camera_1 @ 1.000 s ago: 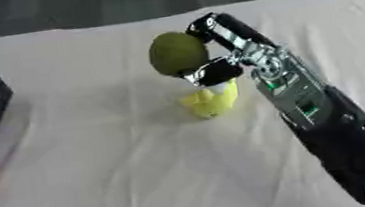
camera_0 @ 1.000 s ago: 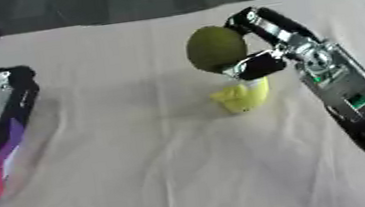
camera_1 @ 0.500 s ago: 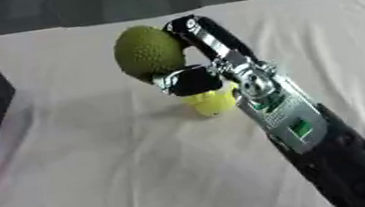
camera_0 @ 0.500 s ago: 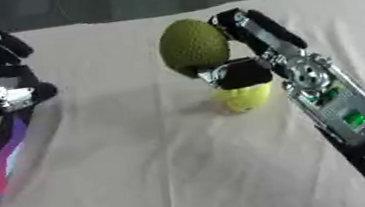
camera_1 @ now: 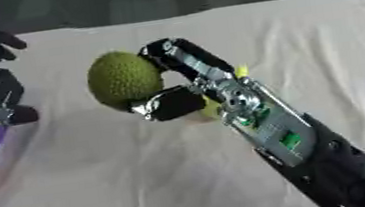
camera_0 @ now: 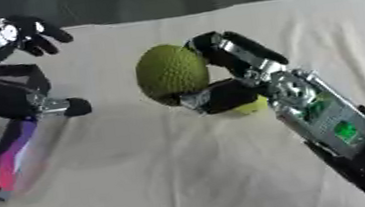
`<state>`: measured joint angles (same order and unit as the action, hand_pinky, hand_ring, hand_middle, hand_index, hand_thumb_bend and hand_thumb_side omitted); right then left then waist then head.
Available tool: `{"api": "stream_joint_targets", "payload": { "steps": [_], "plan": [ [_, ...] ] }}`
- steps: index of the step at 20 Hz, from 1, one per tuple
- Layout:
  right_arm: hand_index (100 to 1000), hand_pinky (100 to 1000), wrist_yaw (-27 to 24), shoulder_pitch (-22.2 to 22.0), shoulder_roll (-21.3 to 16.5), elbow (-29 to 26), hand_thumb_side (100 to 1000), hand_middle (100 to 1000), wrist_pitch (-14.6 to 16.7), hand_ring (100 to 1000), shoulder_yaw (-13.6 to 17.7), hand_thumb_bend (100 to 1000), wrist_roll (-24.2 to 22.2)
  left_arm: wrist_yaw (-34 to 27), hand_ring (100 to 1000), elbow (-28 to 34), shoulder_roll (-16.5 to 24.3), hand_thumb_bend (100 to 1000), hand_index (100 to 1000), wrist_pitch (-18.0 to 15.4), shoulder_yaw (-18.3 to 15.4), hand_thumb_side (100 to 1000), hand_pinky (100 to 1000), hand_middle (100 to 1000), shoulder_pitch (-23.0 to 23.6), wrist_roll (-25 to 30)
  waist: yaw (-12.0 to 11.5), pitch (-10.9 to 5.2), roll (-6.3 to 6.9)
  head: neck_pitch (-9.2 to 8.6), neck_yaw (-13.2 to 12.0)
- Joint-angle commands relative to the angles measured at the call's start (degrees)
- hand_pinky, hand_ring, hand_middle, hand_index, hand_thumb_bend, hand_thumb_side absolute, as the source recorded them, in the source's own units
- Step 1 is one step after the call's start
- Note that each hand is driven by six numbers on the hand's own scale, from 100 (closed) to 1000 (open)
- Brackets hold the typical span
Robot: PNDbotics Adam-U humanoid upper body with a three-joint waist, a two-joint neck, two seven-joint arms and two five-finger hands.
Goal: Pick up the objects with one hand, pass them to the other hand, and then place them into the box on the other side of the table.
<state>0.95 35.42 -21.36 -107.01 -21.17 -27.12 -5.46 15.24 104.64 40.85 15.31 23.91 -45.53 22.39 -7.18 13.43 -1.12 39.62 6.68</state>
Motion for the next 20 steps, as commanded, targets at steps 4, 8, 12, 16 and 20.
{"api": "stream_joint_targets", "payload": {
  "steps": [4,8,12,16,20],
  "plan": [
    [547,791,0.48,1.7,0.91,-0.08,100,481,0.51,622,-1.29,289,-2.88,6.17,768,4.14,-0.67,838,820,-3.37,1.29,338,797,779,-1.97,1.98,-0.18,-2.02,1.01,-0.31,-0.11],
    [548,792,1.4,1.99,1.47,-0.31,100,482,1.45,622,-1.83,287,-3.66,9.31,766,4.8,-2.19,845,812,-4.12,2.06,352,799,779,-2.03,3.53,-0.16,-1.97,0.95,-0.06,-0.08],
    [548,793,1.83,2.26,2.29,-0.61,100,482,1.92,623,-2.48,284,-4.43,9.69,765,5.25,-3.57,821,808,-4.33,2.91,345,798,779,-2.6,4.9,-0.23,-1.92,0.92,0.04,-0.24],
    [546,793,2.21,2.51,2.93,-0.88,100,480,1.97,622,-2.96,282,-5.12,9.39,758,4.61,-4.79,783,801,-4.32,3.88,349,792,766,-3.27,6.22,-0.22,-1.94,0.85,0.23,-0.6],
    [547,794,2.47,2.69,3.13,-1.22,100,481,2.06,623,-3.24,281,-5.61,8.98,742,3.84,-5.76,751,798,-3.89,4.25,363,783,734,-3.42,6.31,-0.24,-1.9,0.82,0.04,-1.0]
  ]
}}
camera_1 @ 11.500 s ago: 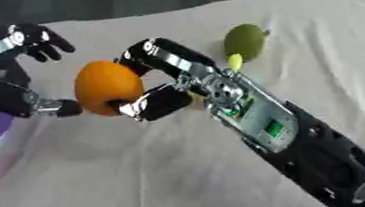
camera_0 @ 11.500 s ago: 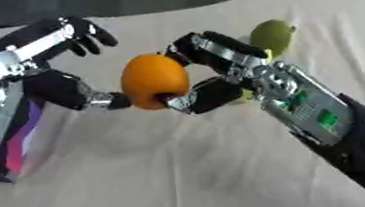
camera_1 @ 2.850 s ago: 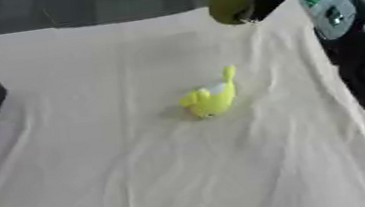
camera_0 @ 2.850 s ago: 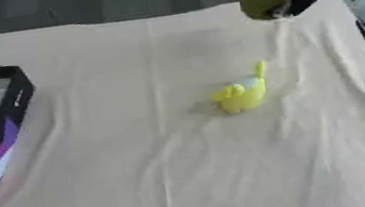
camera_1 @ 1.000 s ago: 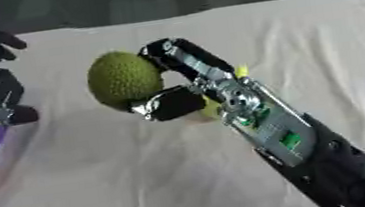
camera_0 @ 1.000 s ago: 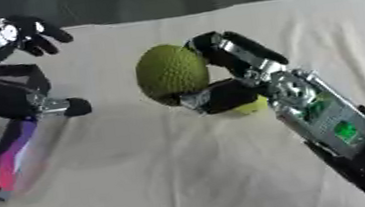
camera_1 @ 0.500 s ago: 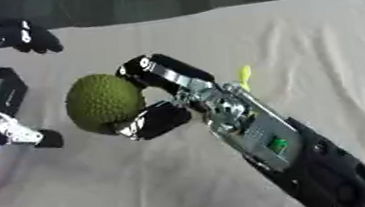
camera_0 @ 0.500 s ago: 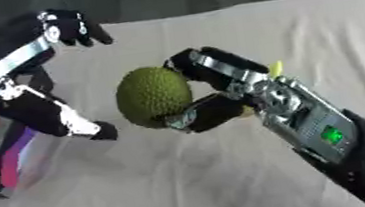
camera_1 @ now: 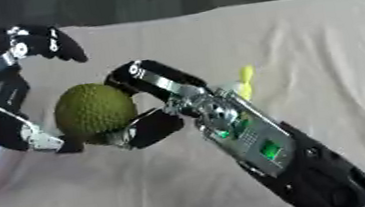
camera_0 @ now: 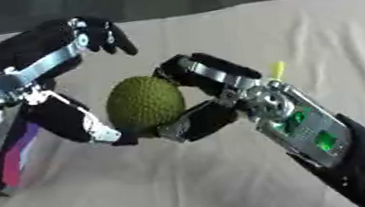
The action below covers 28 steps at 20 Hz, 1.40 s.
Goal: Pick up the objects with one hand, pass them to the other hand, and then place them into the box on the other side of the table.
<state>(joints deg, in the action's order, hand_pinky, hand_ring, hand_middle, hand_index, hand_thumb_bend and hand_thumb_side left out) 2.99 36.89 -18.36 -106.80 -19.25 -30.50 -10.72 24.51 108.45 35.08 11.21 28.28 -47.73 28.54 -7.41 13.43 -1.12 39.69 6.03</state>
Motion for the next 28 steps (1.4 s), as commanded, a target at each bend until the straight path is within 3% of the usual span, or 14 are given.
{"api": "stream_joint_targets", "payload": {
  "steps": [1,4,6,11,12,15,16,18,20,23,28],
  "plan": [
    [546,794,0.51,1.22,0.13,-1.47,100,481,0.13,622,0.12,281,-0.41,-0.56,739,-0.02,-0.21,737,794,0.34,-0.09,365,782,725,-1.26,0.04,-0.01,-1.9,0.8,-0.06,-0.41],
    [546,795,0.45,1.15,0.2,-1.64,100,480,0.09,622,0.15,279,-0.23,-1.56,727,0.12,-0.67,709,771,0.89,0.0,360,777,694,-1.34,-0.31,0.02,-1.9,0.76,0.06,-0.47],
    [545,794,0.43,1.1,0.2,-1.68,100,480,0.03,621,0.17,278,-0.06,-2.02,683,-0.03,-0.76,634,728,1.43,0.05,352,759,633,-1.28,-0.26,0.03,-1.9,0.76,0.29,-0.51],
    [544,793,0.22,1.0,0.04,-1.68,100,479,-0.12,619,0.12,283,0.25,-2.43,588,-0.72,-1.13,363,543,2.26,0.3,237,728,492,-1.22,0.94,0.1,-1.89,0.69,0.42,-0.7],
    [544,793,0.19,1.03,-0.04,-1.72,100,479,-0.12,619,0.08,281,0.21,-2.3,567,-0.8,-1.13,319,501,2.49,0.31,184,720,457,-1.22,1.11,0.12,-1.89,0.68,0.38,-0.69],
    [551,794,0.41,1.14,-0.17,-1.89,100,485,-0.02,625,0.19,298,0.14,-1.14,525,-0.48,-1.07,212,416,3.01,0.17,135,710,374,-1.32,1.39,0.14,-1.95,0.74,0.3,-0.65],
    [561,795,0.57,1.16,-0.2,-1.94,100,494,0.0,631,0.24,302,0.15,-0.71,523,-0.3,-1.09,211,413,3.02,0.1,132,710,371,-1.32,1.51,0.16,-1.96,0.75,0.32,-0.67],
    [588,797,1.03,1.18,-0.34,-2.04,100,517,-0.04,648,0.28,430,0.06,0.19,509,0.04,-1.04,222,388,2.95,-0.14,100,705,346,-1.17,1.67,0.23,-1.99,0.75,0.41,-0.52],
    [639,802,1.46,1.24,-0.58,-2.26,100,564,0.0,673,0.28,499,-0.2,1.06,506,0.25,-0.87,242,373,2.68,-0.28,100,701,337,-0.98,1.96,0.28,-2.02,0.76,0.35,-0.45],
    [738,819,1.7,1.3,-1.07,-2.59,206,658,0.39,738,0.42,637,-0.77,1.61,496,0.39,-0.45,230,344,2.53,-0.96,100,695,320,-0.46,1.45,0.33,-2.11,0.81,0.58,-0.35],
    [857,850,2.07,1.35,-2.73,-2.64,487,816,0.4,820,1.06,565,-2.65,1.49,484,0.39,1.46,283,332,3.85,-4.0,100,724,303,1.64,-2.62,0.52,-2.26,0.7,0.55,-0.05]
  ]
}}
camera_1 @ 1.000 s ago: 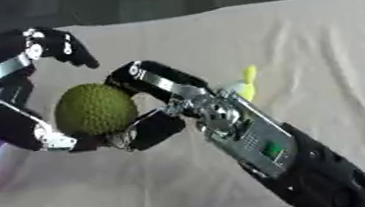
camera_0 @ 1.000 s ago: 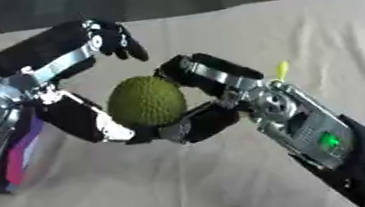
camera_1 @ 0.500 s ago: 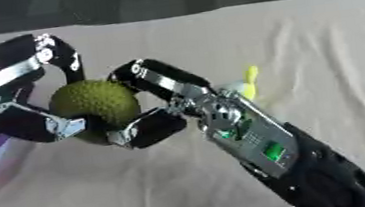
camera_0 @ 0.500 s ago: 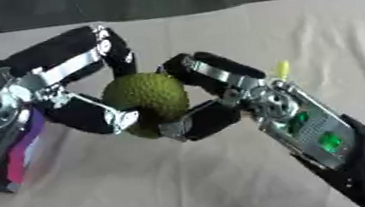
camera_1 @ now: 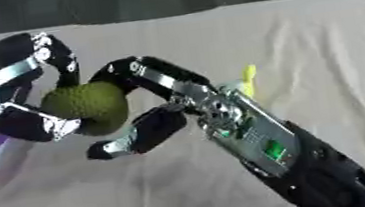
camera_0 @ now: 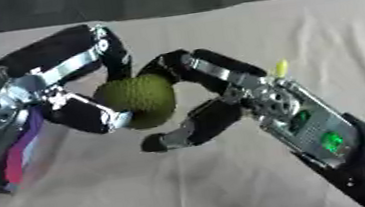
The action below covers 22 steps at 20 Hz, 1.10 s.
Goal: Pick up the objects with one hand, pass them to the other hand, and then place them into the box on the other side of the table.
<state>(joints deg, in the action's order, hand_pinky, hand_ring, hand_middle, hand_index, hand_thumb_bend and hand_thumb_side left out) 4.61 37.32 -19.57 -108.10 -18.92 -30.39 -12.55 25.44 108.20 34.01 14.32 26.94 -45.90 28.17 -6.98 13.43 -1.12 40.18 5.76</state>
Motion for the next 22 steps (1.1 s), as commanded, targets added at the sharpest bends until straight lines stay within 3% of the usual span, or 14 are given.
{"api": "stream_joint_targets", "payload": {
  "steps": [1,8,13,17,22],
  "plan": [
    [854,845,0.66,0.85,-1.86,-1.24,495,813,-0.04,813,1.23,563,-0.85,0.73,475,0.66,3.25,295,329,1.38,-3.46,100,715,296,0.33,-3.65,0.15,-2.25,0.68,0.05,0.25],
    [846,844,-0.62,-0.78,-7.36,-2.04,457,810,-1.17,810,4.34,553,1.78,-0.71,466,0.38,11.65,323,326,5.37,-10.79,100,712,287,5.8,-12.56,0.3,-2.08,0.83,0.17,-1.43],
    [841,843,-1.6,-2.63,-10.73,-3.36,432,802,-2.17,807,7.75,530,4.27,-2.29,465,-4.18,17.09,339,331,7.97,-15.54,100,727,290,9.7,-17.38,0.43,-1.97,0.65,-0.27,-3.4],
    [840,844,-1.66,-3.54,-12.57,-3.37,417,801,-2.12,807,10.38,541,7.45,-2.7,471,-9.18,19.69,339,335,7.86,-17.91,100,721,295,12.02,-19.3,0.56,-1.99,0.3,-0.78,-5.43],
    [838,844,-1.16,-3.01,-15.44,-3.83,405,800,-2.38,805,12.64,547,9.76,-4.46,479,-16.62,20.17,318,346,7.9,-20.0,100,722,304,13.34,-20.18,0.45,-2.01,-0.22,-1.14,-8.96]
  ]
}}
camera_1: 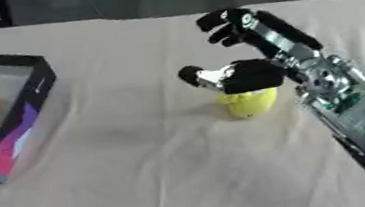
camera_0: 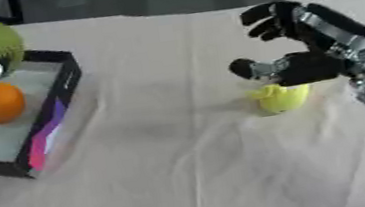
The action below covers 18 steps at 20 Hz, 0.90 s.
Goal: Pick up the objects with one hand, pass them to the other hand, and then place them into the box on the other side of the table.
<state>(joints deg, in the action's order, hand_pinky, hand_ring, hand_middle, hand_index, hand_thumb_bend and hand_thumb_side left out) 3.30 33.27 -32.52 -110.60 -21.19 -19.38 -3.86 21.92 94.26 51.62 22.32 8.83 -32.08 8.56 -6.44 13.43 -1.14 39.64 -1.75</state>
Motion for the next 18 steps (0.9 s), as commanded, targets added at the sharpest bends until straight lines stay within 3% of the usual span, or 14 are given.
{"api": "stream_joint_targets", "payload": {
  "steps": [1,2,3,5,7,8,10,12,15,18],
  "plan": [
    [838,844,0.09,1.22,-2.89,-1.44,404,800,-0.19,805,1.94,547,1.36,-1.01,480,-4.32,2.4,317,346,-0.19,-2.09,100,722,304,-0.54,-0.78,-0.06,-2.02,-0.38,-0.64,-1.81],
    [838,844,0.06,1.33,-3.17,-1.56,515,802,-0.24,806,2.16,428,1.56,-1.16,480,-5.6,2.14,315,346,-0.48,-2.21,100,723,306,-0.72,-1.03,-0.04,-2.03,-0.51,-0.66,-2.04],
    [838,844,0.09,1.44,-3.54,-1.71,401,800,-0.25,806,2.42,549,1.77,-1.45,482,-7.06,1.9,306,353,-0.58,-2.4,100,723,310,-0.86,-1.34,-0.03,-2.02,-0.67,-0.73,-2.19],
    [838,845,0.3,1.82,-4.54,-1.89,398,801,-0.38,807,3.16,554,2.21,-1.66,512,-10.47,1.24,361,423,-1.0,-2.47,100,732,371,-1.43,-1.71,0.03,-2.02,-1.0,-0.67,-2.38],
    [843,850,0.74,2.4,-5.71,-1.99,404,805,-0.5,813,3.79,551,2.25,-1.77,585,-14.22,0.52,508,557,-2.14,-2.35,131,754,488,-2.2,-1.57,0.1,-2.04,-1.3,-0.53,-2.3],
    [847,855,1.0,2.81,-6.39,-2.01,413,810,-0.46,817,3.97,540,1.83,-1.7,655,-15.87,0.3,587,642,-2.81,-2.25,185,775,572,-2.47,-1.0,0.16,-2.05,-1.45,-0.44,-2.27],
    [850,859,1.34,3.62,-7.71,-1.8,419,812,-0.31,821,4.5,530,0.71,-0.63,743,-18.32,-0.03,725,729,-4.22,-2.36,289,805,677,-2.85,0.09,0.29,-2.07,-1.65,-0.3,-2.19],
    [851,862,1.35,4.2,-8.62,-1.31,426,814,-0.17,823,5.11,520,0.01,0.65,793,-19.84,-0.24,841,780,-5.17,-2.71,378,839,748,-2.98,0.73,0.37,-2.08,-1.73,-0.25,-2.08],
    [854,865,1.15,5.0,-9.51,0.13,437,816,0.01,827,5.6,515,-0.93,2.12,816,-20.87,-0.35,935,805,-5.68,-3.26,422,857,775,-2.99,1.22,0.33,-2.12,-1.71,0.22,-0.56],
    [860,870,2.69,6.24,-10.41,2.4,432,823,0.8,835,5.65,551,-4.16,2.04,813,-20.58,-0.26,962,806,-6.12,-3.85,422,855,777,-2.74,1.87,0.25,-2.19,-1.66,0.95,2.27]
  ]
}}
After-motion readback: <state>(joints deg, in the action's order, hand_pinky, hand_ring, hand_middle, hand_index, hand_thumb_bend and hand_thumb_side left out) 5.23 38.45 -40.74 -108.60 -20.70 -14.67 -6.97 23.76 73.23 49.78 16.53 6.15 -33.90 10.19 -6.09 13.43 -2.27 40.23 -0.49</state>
